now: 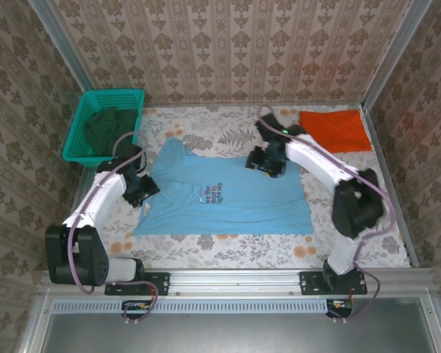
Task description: Fold and stack the t-shirts
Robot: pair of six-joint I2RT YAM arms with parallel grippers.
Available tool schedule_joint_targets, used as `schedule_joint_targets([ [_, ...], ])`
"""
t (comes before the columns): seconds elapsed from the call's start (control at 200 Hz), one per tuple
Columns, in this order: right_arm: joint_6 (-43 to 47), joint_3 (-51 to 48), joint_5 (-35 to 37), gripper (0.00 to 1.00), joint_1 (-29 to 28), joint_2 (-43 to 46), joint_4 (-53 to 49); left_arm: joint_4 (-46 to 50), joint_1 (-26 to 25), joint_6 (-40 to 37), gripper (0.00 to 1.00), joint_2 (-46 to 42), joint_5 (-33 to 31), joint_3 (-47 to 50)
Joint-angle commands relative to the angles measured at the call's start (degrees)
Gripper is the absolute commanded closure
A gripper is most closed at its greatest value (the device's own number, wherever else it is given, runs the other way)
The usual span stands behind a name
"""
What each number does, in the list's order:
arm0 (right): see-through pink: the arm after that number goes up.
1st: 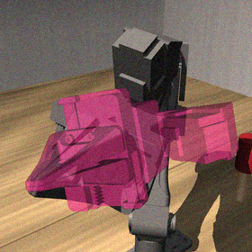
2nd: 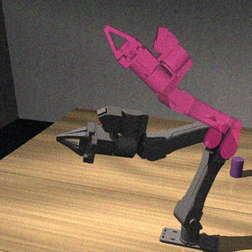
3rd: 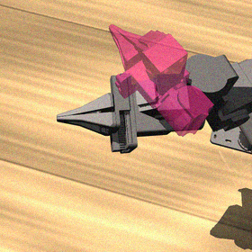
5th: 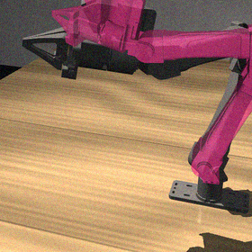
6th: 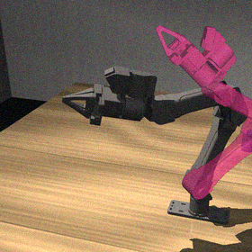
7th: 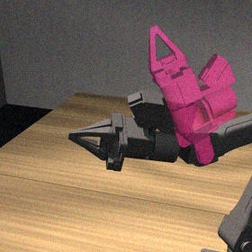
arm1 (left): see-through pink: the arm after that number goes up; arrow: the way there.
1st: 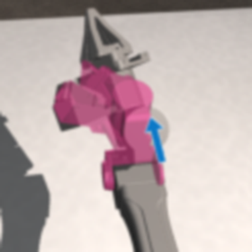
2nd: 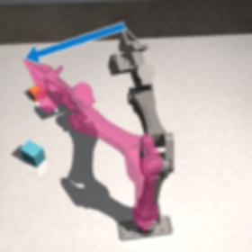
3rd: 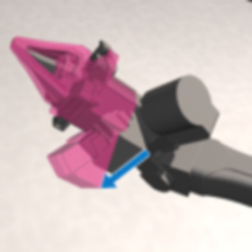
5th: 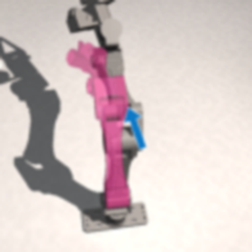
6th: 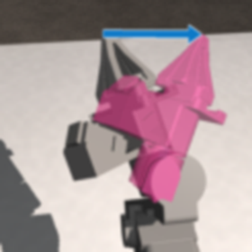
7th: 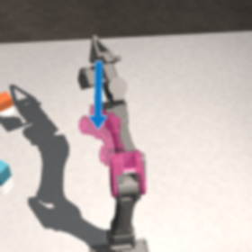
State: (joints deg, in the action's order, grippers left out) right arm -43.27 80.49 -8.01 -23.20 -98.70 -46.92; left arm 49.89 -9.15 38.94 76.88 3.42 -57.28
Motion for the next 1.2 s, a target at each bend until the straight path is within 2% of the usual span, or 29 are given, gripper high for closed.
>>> schedule_joint_targets([
  [0.0, -4.12, -13.79, -0.11, 0.48, 3.33, 8.31, 3.63, 1.54, -3.69, -4.48, 0.50, 3.83, 3.44, -2.94],
  [0.17, -9.56, -33.52, -1.20, 0.57, 6.53, 22.04, 8.27, -1.35, -6.19, -4.88, 0.56, 9.20, 7.81, 0.40],
  [0.34, -14.13, -44.87, -2.27, 0.65, 8.13, 25.86, 12.23, -4.72, -6.62, -3.96, 0.57, 13.64, 8.29, 6.24],
  [0.515, -16.62, -49.66, -1.95, 0.68, 8.91, 24.28, 11.27, -5.43, -6.74, -2.53, 0.58, 16.96, 6.82, 10.76],
  [0.675, -18.40, -54.49, -4.82, 0.68, 8.88, 25.14, 10.36, -2.82, -8.15, -0.41, 0.57, 14.93, 4.70, 13.14],
  [0.975, -22.70, -56.91, -9.41, 0.69, 8.23, 34.02, 5.27, 1.22, -9.31, 1.42, 0.57, 10.13, 3.27, 16.41],
  [1.195, -25.15, -59.00, -9.11, 0.69, 8.17, 41.14, -1.77, 3.26, -9.88, 1.86, 0.56, 7.61, 3.66, 16.73],
])
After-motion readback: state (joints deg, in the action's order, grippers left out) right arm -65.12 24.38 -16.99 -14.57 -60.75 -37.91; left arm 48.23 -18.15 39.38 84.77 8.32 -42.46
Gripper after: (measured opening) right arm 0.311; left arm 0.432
